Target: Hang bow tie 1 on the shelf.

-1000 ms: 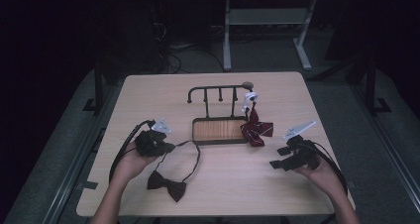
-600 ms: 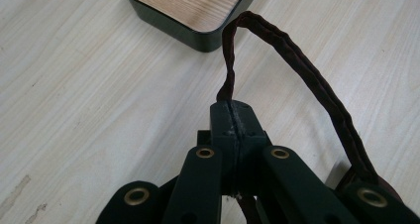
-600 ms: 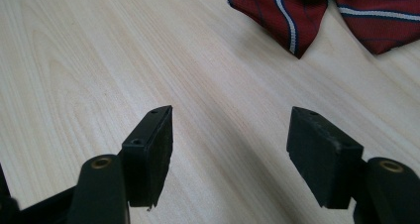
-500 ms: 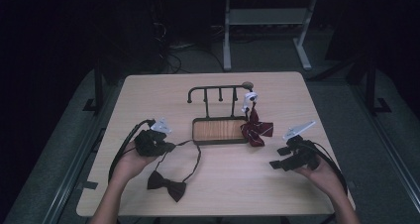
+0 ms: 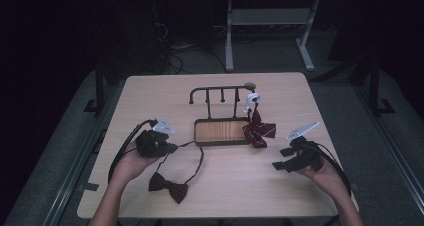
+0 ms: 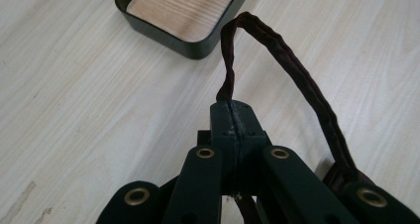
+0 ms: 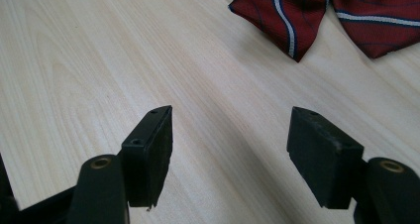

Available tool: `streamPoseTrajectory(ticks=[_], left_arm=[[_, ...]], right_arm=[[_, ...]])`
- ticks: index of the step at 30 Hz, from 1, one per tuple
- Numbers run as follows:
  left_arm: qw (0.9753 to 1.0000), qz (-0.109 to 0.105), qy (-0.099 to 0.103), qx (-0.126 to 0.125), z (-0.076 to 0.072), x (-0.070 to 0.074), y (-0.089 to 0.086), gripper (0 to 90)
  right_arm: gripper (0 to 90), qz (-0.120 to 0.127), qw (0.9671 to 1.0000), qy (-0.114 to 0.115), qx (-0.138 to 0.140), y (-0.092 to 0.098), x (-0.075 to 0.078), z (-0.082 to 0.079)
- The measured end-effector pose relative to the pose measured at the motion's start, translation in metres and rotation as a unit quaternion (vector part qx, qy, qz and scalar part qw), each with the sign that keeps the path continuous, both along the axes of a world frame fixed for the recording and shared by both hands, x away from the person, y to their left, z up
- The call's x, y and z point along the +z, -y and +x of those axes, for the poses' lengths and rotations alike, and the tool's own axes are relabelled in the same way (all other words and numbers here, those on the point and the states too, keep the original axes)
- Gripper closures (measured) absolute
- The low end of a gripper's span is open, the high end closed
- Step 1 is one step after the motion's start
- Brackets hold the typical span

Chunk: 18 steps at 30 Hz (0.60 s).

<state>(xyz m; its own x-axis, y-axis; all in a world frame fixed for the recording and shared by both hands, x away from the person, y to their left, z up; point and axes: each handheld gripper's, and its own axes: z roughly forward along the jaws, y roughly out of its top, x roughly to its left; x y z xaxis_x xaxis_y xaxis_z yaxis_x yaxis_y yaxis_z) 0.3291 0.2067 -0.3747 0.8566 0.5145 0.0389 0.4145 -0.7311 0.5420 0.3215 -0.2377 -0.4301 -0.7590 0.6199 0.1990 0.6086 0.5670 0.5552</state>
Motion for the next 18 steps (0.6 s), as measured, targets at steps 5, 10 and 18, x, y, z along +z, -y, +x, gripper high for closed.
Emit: streamPoseTrajectory(ticks=[5,10,18], left_arm=[[1.0,0.001,0.003,-0.006,-0.003,0.009,0.001,89.8],[0.9999,-0.003,0.007,-0.013,-0.005,0.019,0.0,89.9],[0.9996,-0.007,0.012,-0.025,-0.007,0.032,0.002,89.9]], right_arm=[[34.1,0.003,1.0,0.002,-0.001,0.001,0.001,0.0],[34.1,0.004,1.0,0.004,-0.003,0.003,0.002,0.0],[34.1,0.009,0.9999,0.004,-0.005,0.004,0.004,0.0]])
